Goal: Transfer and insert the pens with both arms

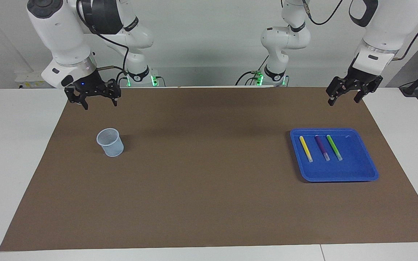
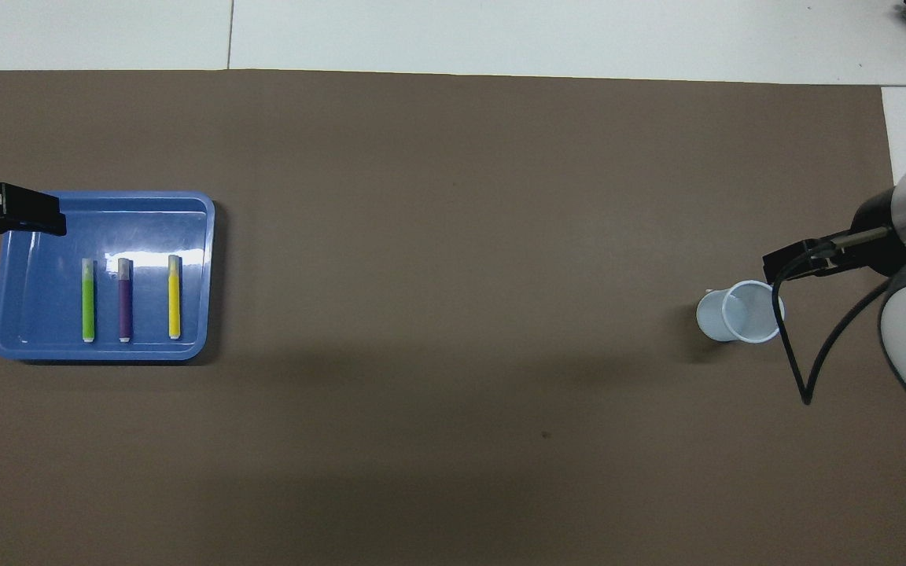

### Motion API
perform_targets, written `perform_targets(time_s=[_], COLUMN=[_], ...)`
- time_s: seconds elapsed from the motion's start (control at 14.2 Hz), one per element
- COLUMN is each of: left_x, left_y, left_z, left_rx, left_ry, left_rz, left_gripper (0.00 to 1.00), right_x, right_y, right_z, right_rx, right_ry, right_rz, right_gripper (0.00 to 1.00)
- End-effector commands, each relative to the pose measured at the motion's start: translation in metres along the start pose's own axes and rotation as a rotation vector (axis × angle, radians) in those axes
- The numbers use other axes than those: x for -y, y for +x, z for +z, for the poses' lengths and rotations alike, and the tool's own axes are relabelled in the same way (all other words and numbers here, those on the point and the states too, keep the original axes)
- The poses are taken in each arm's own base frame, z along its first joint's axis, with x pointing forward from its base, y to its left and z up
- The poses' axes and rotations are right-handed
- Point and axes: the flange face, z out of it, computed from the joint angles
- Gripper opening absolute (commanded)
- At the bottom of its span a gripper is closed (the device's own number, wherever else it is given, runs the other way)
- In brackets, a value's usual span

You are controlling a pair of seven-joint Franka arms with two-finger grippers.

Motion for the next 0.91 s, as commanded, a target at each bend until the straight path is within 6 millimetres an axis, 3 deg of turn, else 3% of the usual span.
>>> perform_targets(time_s=[0.0,0.84], left_x=[-0.0005,0.0004], left_y=[-0.007,-0.0074], left_z=[-0.0022,-0.0017], left_rx=[-0.009,-0.005], left_ry=[-0.001,-0.001], left_rz=[-0.007,-0.008], left_gripper=[1.0,1.0], right_x=[-0.0025,-0.0025], right_y=[-0.0039,-0.0039], right_z=[-0.0023,-0.0023], right_rx=[-0.016,-0.016], right_ry=[0.022,0.022], right_rz=[0.018,0.018], right_gripper=[1.0,1.0])
